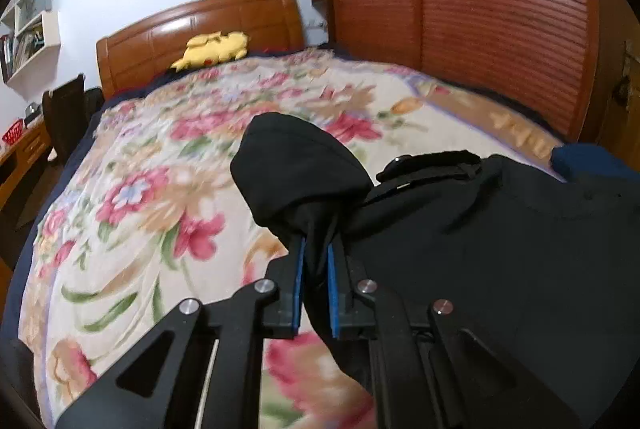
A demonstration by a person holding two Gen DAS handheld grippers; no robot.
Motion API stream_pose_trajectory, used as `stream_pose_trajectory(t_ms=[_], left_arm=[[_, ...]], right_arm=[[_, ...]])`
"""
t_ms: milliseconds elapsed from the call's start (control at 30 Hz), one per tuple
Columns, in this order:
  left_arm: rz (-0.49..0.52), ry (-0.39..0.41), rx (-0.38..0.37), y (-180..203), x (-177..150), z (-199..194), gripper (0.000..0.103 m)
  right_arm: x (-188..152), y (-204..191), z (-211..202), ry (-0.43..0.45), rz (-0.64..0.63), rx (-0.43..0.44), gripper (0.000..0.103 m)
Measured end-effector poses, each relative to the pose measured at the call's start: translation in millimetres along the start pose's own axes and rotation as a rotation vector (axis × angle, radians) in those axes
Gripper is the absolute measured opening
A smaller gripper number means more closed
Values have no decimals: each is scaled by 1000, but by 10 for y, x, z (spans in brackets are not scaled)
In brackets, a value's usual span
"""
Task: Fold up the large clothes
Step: 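Lift the coat bundle with both tools and carry it toward the wardrobe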
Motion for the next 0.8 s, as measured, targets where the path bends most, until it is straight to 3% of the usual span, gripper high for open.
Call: stream_pose_trajectory(t_ms=[233,467,600,800], left_arm=[[-2,95,-79,711,485,-339,6],[15,180,-209,1756,1055,-705,6],[39,208,-293,2440,1333,-920,6],[87,206,-414,3392,1490,-1049,6]], right_arm=[[276,346,-613,2,-97,-124,6],[545,817,-1442,13,-182,-307,6],[536,1163,-1915,26,-168,-399,6],[310,1618,-2501,25,-98,-509,6]])
Point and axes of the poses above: each gripper's, at about its wrist camera, not at the fingertips, and z roughly the way its jaws point, y to its right, x to its top, the point moved 1 cm from there along z, roughly the way its jaws point, and after that the axes turned 15 degrees about x, right-handed, at the moved point
